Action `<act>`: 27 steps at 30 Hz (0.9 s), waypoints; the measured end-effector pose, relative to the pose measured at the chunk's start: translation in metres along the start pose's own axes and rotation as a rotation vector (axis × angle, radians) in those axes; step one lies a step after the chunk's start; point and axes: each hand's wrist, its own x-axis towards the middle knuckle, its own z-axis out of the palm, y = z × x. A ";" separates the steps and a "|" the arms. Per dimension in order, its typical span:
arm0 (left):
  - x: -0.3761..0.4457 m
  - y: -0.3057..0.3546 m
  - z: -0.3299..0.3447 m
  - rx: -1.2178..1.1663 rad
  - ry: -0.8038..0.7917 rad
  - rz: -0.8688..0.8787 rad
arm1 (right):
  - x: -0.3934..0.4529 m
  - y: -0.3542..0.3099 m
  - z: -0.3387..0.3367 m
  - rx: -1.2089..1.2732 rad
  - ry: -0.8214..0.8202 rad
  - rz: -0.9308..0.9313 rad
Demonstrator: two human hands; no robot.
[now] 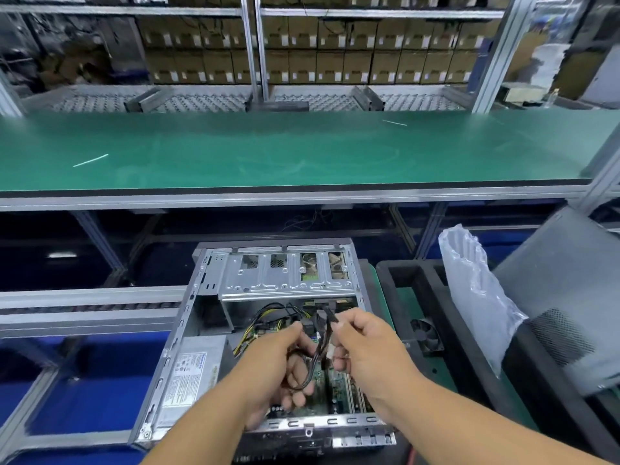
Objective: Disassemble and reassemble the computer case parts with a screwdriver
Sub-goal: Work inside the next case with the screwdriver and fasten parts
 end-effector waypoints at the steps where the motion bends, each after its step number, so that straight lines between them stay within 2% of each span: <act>1: 0.001 0.002 -0.001 0.076 0.019 0.034 | 0.001 0.000 0.002 0.033 0.012 0.040; 4: 0.002 0.005 -0.001 0.192 0.040 0.151 | -0.002 -0.002 0.009 0.190 -0.021 0.137; 8: 0.005 0.003 0.002 0.054 0.103 0.174 | -0.009 -0.007 0.012 0.365 -0.068 0.074; 11: 0.005 0.000 0.003 -0.042 0.067 0.136 | -0.015 -0.007 0.016 0.228 -0.145 -0.027; 14: 0.004 -0.002 0.005 -0.035 0.052 0.144 | -0.013 0.000 0.018 -0.027 -0.054 -0.078; 18: 0.009 -0.001 0.003 0.204 0.315 0.230 | -0.001 0.006 0.014 -0.077 0.101 -0.044; 20: 0.013 0.006 -0.007 -0.015 0.446 0.190 | 0.007 0.010 0.008 -0.028 0.191 -0.017; 23: 0.018 0.013 -0.025 -0.503 0.404 0.086 | 0.018 0.013 0.000 0.036 0.326 0.013; 25: 0.020 0.012 -0.027 -0.547 0.364 0.065 | 0.022 0.011 -0.001 0.089 0.373 0.022; 27: 0.022 0.009 -0.022 -0.421 0.394 0.061 | 0.024 0.006 0.000 0.169 0.365 0.035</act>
